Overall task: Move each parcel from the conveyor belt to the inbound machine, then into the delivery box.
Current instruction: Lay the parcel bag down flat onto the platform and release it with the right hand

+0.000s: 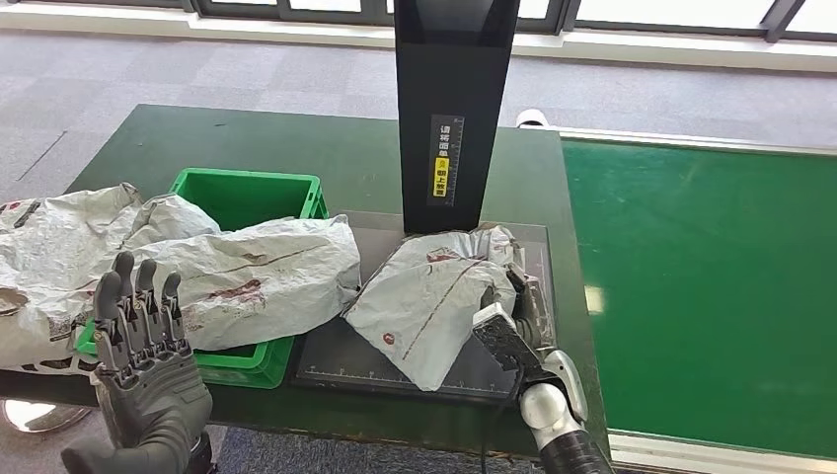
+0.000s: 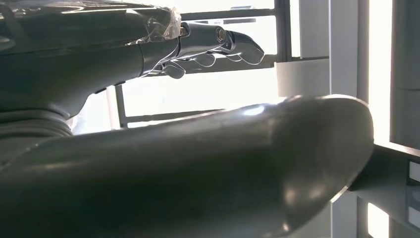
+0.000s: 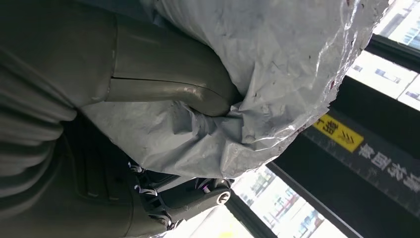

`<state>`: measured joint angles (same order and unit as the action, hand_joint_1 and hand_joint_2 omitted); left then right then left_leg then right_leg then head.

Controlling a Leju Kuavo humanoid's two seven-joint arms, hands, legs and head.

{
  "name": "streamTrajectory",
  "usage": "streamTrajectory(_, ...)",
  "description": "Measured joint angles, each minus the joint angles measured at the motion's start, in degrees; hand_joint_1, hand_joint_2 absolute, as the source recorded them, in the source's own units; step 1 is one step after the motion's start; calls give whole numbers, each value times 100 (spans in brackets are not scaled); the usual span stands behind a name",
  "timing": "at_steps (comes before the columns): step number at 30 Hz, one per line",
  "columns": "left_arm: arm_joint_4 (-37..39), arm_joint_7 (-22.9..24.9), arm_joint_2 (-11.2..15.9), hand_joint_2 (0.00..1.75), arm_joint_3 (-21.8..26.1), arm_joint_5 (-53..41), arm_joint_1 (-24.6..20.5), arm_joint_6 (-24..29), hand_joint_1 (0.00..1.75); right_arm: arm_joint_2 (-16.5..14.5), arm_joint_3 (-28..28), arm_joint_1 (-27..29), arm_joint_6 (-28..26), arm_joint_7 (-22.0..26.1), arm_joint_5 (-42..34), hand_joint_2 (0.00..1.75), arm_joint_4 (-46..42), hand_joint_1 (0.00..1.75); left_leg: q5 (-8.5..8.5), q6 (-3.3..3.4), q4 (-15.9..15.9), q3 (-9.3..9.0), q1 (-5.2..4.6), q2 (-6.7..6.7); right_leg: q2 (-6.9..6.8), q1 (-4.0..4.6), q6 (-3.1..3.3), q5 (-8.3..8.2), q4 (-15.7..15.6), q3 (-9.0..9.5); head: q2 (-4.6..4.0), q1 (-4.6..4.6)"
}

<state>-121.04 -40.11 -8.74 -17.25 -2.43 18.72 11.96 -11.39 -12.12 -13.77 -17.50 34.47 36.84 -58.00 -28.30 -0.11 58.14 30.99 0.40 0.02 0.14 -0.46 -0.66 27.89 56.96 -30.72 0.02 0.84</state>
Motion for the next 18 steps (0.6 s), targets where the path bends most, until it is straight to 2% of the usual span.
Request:
streamTrajectory(1, 20, 0, -13, 0, 5, 3, -4, -22, 0, -29, -33, -32, -19, -1, 2, 175, 96, 147, 0, -1, 0, 1, 0, 0, 0, 0, 0, 0, 0, -1, 0, 1)
streamTrajectory(4, 96, 1, -64, 0, 48, 17, -34, -217, 0, -89, -112, -110, -148, -23, 67, 175, 358, 17, 1, -1, 0, 3, 0, 1, 0, -1, 0, 0, 0, -3, 0, 2)
streamTrajectory(5, 131, 1, -88, 0, 68, 21, -57, -310, 0, -110, -140, -122, -216, -58, 126, 175, 433, 0, 1, -1, 0, 3, -1, 1, 0, -1, 0, 0, 0, -4, 0, 2)
streamTrajectory(8, 246, 0, -173, 0, 128, 3, -142, -481, 0, -175, -232, -82, -399, -175, 277, 175, 574, 0, 1, -1, 1, 3, -1, 0, 0, -1, 0, 0, -1, -6, 0, 1)
streamTrajectory(11, 322, 1, -232, 0, 173, -46, -184, -462, 0, -188, -268, 112, -283, -172, 180, 175, 456, 0, 0, -1, 1, 5, -1, -1, 0, -1, 0, 0, -1, -9, 0, 1)
streamTrajectory(14, 369, 1, -260, 0, 192, -93, -193, -350, 0, -166, -269, 419, -70, -169, 79, 175, 32, 0, 0, -2, 1, 11, -1, 0, 1, -1, 0, 0, -1, -17, 0, 1)
streamTrajectory(18, 414, 1, -267, 0, 267, -145, -188, -212, 0, -55, -265, 918, -57, -211, 149, 175, -750, 0, -1, -3, 1, 19, -1, -1, -1, -1, -1, 2, -1, -23, 0, 2)
